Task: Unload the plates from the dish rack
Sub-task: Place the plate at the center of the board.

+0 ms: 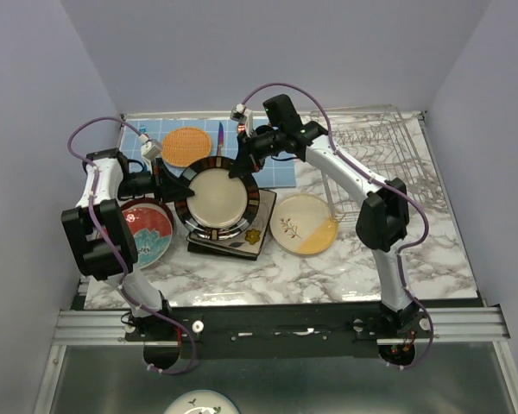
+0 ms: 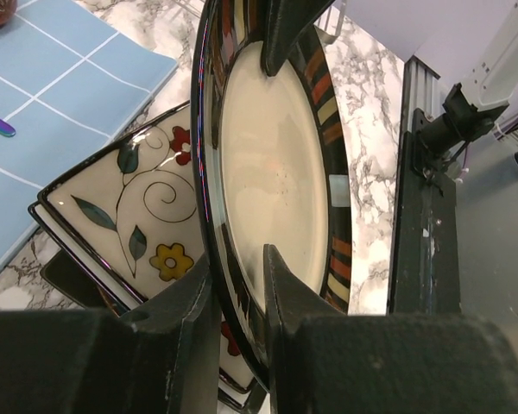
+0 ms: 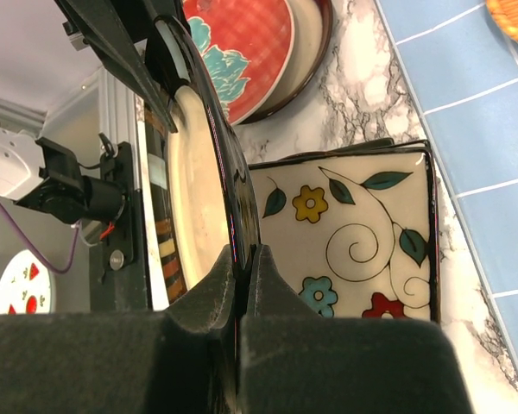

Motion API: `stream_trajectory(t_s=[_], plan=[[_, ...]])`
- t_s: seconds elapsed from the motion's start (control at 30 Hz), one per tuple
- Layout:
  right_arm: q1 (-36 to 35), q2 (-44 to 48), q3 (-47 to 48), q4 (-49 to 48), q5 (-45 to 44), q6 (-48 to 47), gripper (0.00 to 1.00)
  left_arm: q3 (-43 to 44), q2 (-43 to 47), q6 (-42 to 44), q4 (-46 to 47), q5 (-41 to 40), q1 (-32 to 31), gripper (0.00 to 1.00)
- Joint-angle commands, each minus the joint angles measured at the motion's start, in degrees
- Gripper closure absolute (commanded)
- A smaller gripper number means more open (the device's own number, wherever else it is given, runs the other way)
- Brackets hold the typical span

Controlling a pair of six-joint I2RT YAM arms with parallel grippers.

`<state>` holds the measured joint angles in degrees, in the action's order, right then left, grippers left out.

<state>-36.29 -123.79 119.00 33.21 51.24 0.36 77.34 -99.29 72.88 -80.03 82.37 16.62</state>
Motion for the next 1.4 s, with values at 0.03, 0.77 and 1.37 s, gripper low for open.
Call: stream_trajectory(t_s=[0.03, 0.77, 1.37], plan=[[-0.09, 2.41, 2.99, -1.13, 10.37, 2.10, 0.86, 1.41, 3.66, 4.73, -6.81, -2.56, -1.86, 1.00], [-0.09, 1.36, 2.99, -0.70, 9.05, 1.58, 0.59, 3.87, 3.14, 2.97, -6.81, -3.09, -0.01, 1.00], [-0.18, 2.59, -1.23, 0.36, 9.49, -1.33, 0.59, 17.75, -8.38, -11.53, -6.81, -0.54, -0.54, 1.00]])
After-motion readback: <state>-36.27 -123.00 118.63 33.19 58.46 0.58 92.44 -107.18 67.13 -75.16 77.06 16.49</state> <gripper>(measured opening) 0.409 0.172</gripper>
